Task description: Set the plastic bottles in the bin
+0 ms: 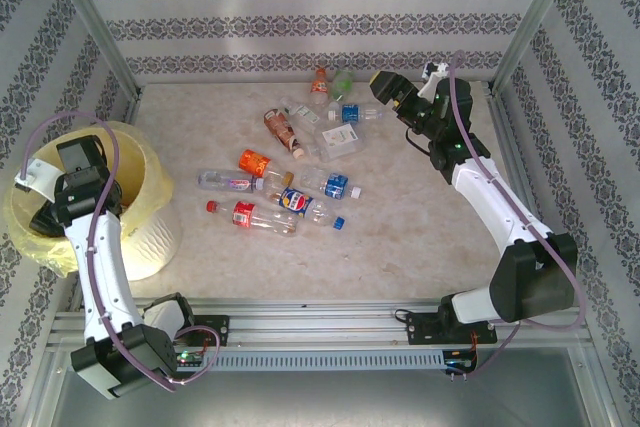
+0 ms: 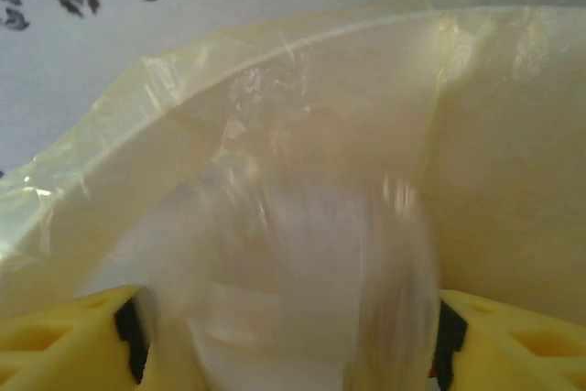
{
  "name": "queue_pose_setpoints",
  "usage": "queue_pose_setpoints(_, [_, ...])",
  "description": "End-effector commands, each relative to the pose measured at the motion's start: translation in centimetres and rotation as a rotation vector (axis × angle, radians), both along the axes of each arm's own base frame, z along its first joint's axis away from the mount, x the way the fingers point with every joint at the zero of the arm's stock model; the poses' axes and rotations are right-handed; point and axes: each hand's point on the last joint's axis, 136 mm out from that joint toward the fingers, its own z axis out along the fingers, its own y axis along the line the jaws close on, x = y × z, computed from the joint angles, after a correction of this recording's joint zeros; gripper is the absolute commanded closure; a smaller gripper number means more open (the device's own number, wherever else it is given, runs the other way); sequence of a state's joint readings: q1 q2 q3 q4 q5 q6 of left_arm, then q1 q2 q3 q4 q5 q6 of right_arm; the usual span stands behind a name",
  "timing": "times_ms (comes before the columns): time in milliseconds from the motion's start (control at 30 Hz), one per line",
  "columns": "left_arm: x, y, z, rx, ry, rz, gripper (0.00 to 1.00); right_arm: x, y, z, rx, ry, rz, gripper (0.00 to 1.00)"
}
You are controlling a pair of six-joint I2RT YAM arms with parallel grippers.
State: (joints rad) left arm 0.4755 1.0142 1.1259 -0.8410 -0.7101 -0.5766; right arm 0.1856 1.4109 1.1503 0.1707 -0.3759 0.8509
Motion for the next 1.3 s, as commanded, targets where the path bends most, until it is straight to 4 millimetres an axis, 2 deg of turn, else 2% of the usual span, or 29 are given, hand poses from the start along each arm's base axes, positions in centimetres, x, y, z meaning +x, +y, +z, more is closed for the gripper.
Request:
queue_pose_setpoints(0, [-0.6,-0.4,0.9,-0.023,-0.048,0.012,0.13,-0.1,-0.1,1.5,-0.024,-0.047,0.006,0.02])
queue_pose_setpoints(100, [1.1,-1.5,1.5,-0.090,-0.104,-0.090,0.09,0.0,0.0,0.8,-0.030,-0.031,0.005,0.02])
queue_pose_setpoints(200, [3.5,-3.6,2.8,-0.139,-0.204,-0.228,0.00,-0.2,0.0,-1.0,-0.068,0.007,-0.002,0.02])
queue_pose_setpoints(367, [7.9,-8.6,5.7,-0.178,-0.365,-0.475,0.00,-1.6,-0.3,-6.2,-0.243,0.127,-0.032,0.02])
queue_pose_setpoints(433, [10.1,-11.3,6.8,-0.195,-0.421,-0.606,0.00,-2.4,-0.2,-8.3,-0.325,0.176,-0.034,0.02])
queue_pose_setpoints(533, [13.9,-16.6,8.3,-0.252,-0.520,-0.861,0.00,-4.0,0.4,-11.3,-0.419,0.239,-0.008,0.02])
queue_pose_setpoints(667, [18.3,-24.8,10.0,-0.393,-0.660,-1.217,0.00,-6.6,2.1,-15.5,-0.485,0.368,0.053,0.02])
queue_pose_setpoints(767, [20.4,-30.2,9.9,-0.487,-0.666,-1.393,0.00,-8.5,4.5,-17.9,-0.520,0.417,0.133,0.02])
queue_pose_setpoints(833, [21.5,-32.4,8.8,-0.528,-0.624,-1.432,0.00,-9.7,6.5,-18.9,-0.559,0.404,0.233,0.02])
queue_pose_setpoints(900, [22.4,-33.9,7.5,-0.566,-0.580,-1.438,0.00,-11.1,8.9,-19.5,-0.620,0.328,0.390,0.04])
queue_pose_setpoints(1000, [23.7,-34.2,5.1,-0.602,-0.528,-1.370,0.00,-13.8,11.8,-21.2,-0.727,0.223,0.610,0.07])
queue_pose_setpoints(1100, [24.5,-33.6,2.6,-0.642,-0.463,-1.270,0.00,-15.4,12.7,-23.7,-0.839,0.206,0.714,0.15])
queue_pose_setpoints(1267, [25.1,-33.3,0.3,-0.695,-0.416,-1.187,0.00,-15.8,13.6,-26.5,-0.964,0.223,0.783,0.16])
